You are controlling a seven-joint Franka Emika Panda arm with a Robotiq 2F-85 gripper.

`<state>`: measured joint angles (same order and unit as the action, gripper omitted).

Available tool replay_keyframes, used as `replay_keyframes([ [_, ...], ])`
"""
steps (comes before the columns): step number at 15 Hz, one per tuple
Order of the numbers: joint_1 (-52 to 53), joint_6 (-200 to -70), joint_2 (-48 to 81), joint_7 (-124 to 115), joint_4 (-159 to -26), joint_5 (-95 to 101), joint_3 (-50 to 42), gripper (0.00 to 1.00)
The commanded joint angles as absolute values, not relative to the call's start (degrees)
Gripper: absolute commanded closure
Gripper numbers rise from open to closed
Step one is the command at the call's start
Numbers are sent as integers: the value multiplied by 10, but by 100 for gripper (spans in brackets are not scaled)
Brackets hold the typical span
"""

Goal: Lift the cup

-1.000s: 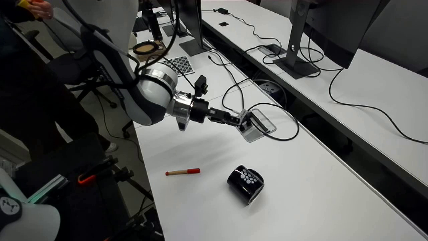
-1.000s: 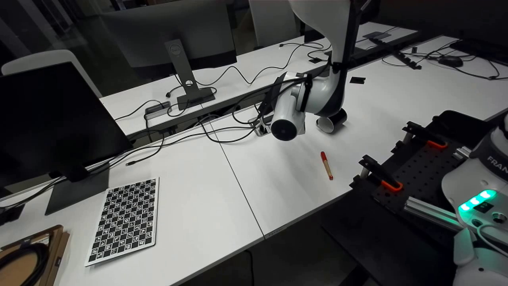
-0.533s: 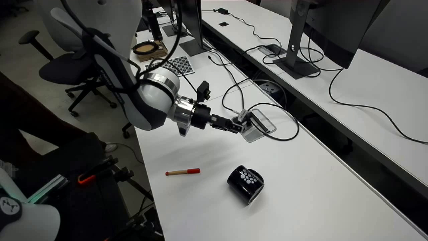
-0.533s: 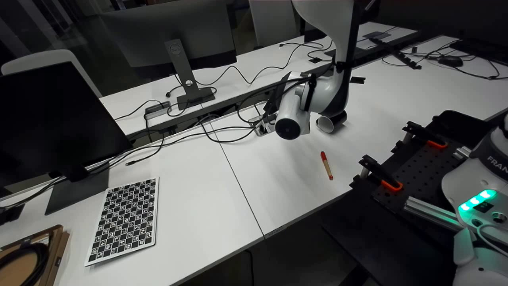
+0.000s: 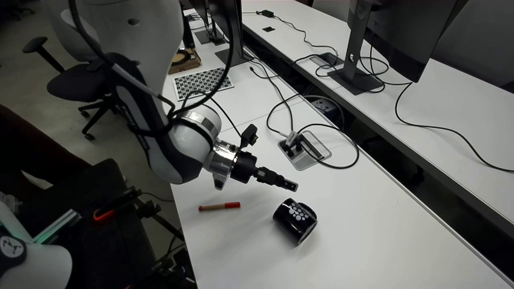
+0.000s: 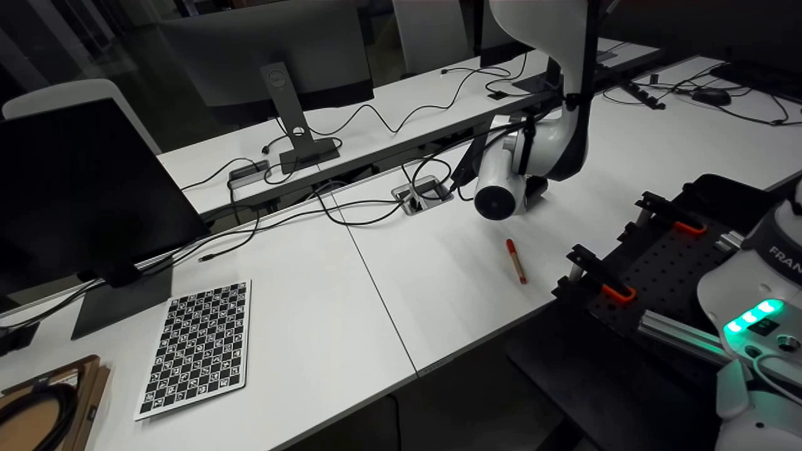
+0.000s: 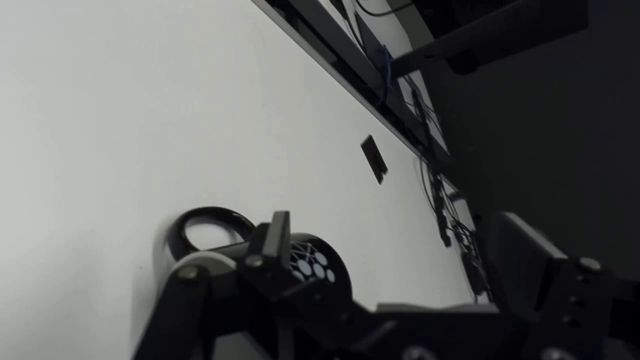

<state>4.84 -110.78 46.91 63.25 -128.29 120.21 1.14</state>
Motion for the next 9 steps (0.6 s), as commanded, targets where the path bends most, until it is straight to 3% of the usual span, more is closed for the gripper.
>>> replay_keyframes([
  [1, 50, -1134, 412, 549, -1345, 1319, 7, 0],
  [9, 79, -1088, 376, 565, -1386, 1303, 11, 0],
])
